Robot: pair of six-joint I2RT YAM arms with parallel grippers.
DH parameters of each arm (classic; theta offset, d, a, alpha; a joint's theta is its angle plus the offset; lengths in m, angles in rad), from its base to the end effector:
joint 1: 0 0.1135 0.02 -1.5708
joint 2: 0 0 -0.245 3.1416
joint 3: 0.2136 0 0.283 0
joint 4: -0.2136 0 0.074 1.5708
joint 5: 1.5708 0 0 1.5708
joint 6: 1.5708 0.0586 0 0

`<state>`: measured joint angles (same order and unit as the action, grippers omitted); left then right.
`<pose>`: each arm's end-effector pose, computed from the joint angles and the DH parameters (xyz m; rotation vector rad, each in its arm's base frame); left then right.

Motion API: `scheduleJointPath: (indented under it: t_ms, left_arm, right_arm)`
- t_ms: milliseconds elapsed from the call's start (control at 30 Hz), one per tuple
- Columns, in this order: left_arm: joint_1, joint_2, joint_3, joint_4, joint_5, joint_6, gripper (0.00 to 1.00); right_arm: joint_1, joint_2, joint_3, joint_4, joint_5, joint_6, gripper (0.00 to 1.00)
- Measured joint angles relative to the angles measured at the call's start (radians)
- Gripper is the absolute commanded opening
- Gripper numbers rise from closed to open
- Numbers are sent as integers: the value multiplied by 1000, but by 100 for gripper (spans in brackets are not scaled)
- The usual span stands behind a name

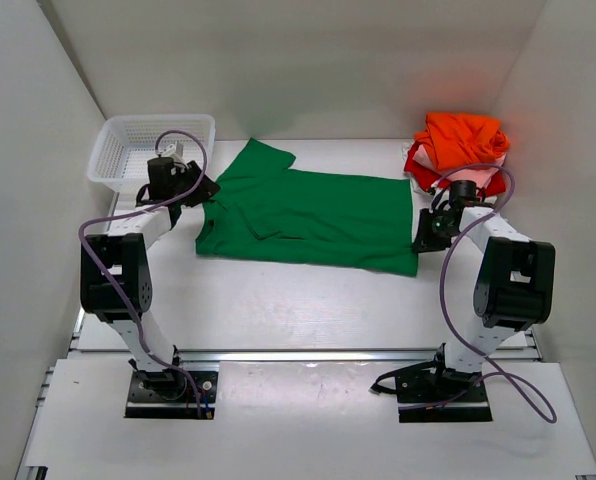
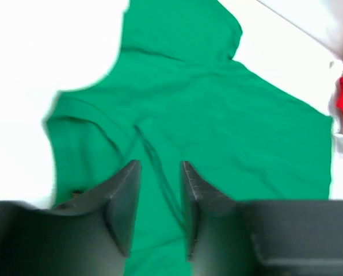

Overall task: Fold and stack the t-shirts
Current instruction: Fold the flattened tshirt in 1/3 of the way

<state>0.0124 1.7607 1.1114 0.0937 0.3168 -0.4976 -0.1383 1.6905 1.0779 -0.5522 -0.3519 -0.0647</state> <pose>0.4332 -0.0129 0.1663 -0.3575 2.1291 -0.6208 0.3603 -0.0298 0.1283 0.0006 2.6762 0.4172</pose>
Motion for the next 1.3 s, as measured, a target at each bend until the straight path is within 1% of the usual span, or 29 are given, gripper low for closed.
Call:
scheduleJointPath:
  t_ms: [33,67,100,133,167,200,233,300,333,367,400,433,467,500,533,600,667,733,767,800,833,867,933,1067,1133,1200,1300]
  left_arm:
    - [4,-2,0,-1,-4,6,56]
    - [8,-3,0,0,-10,8,59]
    - [11,-5,0,0,-13,12,56]
    - [12,-5,0,-3,-14,13,50]
    - [12,-5,0,-10,-13,13,46]
    - [11,-6,0,-20,-10,16,45]
    - [11,-11,-1,-39,-8,19,46]
    - [0,-46,-29,-80,-14,27,50]
    - [-9,-76,-54,-105,-23,29,51]
    - [-24,-119,-97,-117,-39,34,51]
    - [-43,-175,-155,-132,-53,37,49]
    - [-63,-230,-213,-142,-71,39,49]
    - [-79,-269,-257,-148,-82,41,48]
    - [-95,-305,-301,-154,-89,42,49]
    - [-103,-320,-329,-160,-97,43,50]
    - [-106,-307,-348,-174,-121,47,50]
    - [-114,-251,-339,-190,-155,50,49]
    - [-129,-187,-315,-215,-182,51,39]
    - [-139,-154,-300,-225,-194,50,36]
    - [-150,-122,-285,-233,-205,53,30]
    - [-159,-96,-273,-236,-209,51,27]
    - [-165,-86,-258,-241,-212,52,23]
    - [-174,-76,-250,-241,-222,48,0]
    - [-179,-79,-254,-245,-231,45,0]
    - [-182,-90,-254,-274,-233,53,0]
    - [-192,-113,-256,-333,-245,69,0]
    - [-210,-194,-289,-433,-253,91,0]
  right_arm:
    - [3,0,-2,7,15,9,49]
    - [6,-2,-7,18,28,14,62]
    - [11,-5,-14,26,41,21,93]
    - [16,-9,-20,31,56,30,99]
    - [22,-13,-25,34,72,28,99]
    - [30,-16,-28,38,90,35,99]
    - [34,-21,-29,39,108,43,98]
    - [38,-34,-32,37,137,69,92]
    - [37,-51,-42,41,138,89,87]
    - [35,-74,-60,47,135,108,80]
    - [33,-103,-87,54,125,129,66]
    - [34,-136,-121,65,116,151,58]
    - [35,-163,-153,74,111,177,59]
    - [41,-190,-192,86,108,208,62]
    - [51,-206,-220,90,108,232,69]
    - [87,-213,-263,99,105,279,73]
    - [121,-205,-294,121,100,315,71]
    - [148,-203,-295,147,98,345,67]
    - [158,-196,-295,160,98,355,59]
    - [162,-193,-295,171,97,362,38]
    - [162,-185,-295,177,97,364,25]
    - [159,-175,-295,182,97,370,0]
    - [149,-161,-298,180,97,379,0]
    - [114,-163,-302,164,90,373,0]
    - [100,-176,-302,132,98,359,0]
    - [88,-199,-302,93,108,340,0]
    - [63,-240,-301,31,109,300,0]
